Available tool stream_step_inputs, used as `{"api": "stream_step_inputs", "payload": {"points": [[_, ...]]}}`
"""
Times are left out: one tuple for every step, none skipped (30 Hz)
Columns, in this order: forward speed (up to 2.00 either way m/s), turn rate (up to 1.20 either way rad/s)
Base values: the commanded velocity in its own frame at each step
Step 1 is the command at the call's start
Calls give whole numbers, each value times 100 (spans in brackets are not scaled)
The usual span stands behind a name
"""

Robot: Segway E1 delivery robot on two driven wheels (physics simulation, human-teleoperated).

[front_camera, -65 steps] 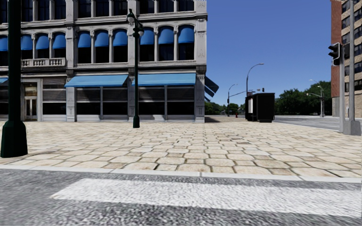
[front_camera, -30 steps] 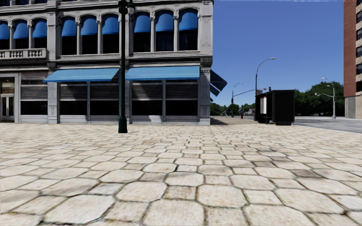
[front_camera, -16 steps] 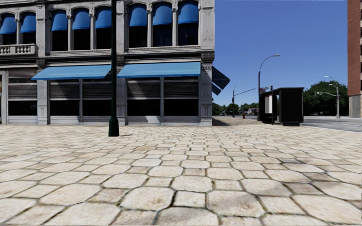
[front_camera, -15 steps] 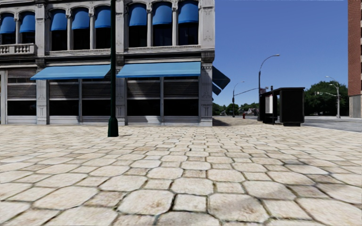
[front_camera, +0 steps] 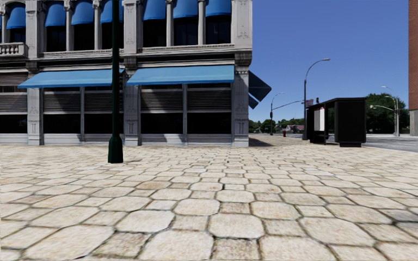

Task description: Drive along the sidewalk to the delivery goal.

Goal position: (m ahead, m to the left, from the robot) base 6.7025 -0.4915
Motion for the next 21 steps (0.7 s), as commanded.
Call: {"api": "stream_step_inputs", "payload": {"points": [[200,0],[200,0],[200,0],[200,0],[200,0],[200,0],[200,0],[200,0],[200,0],[200,0],[200,0],[200,0],[200,0],[200,0],[200,0],[200,0],[200,0],[200,0],[200,0],[200,0],[200,0]]}}
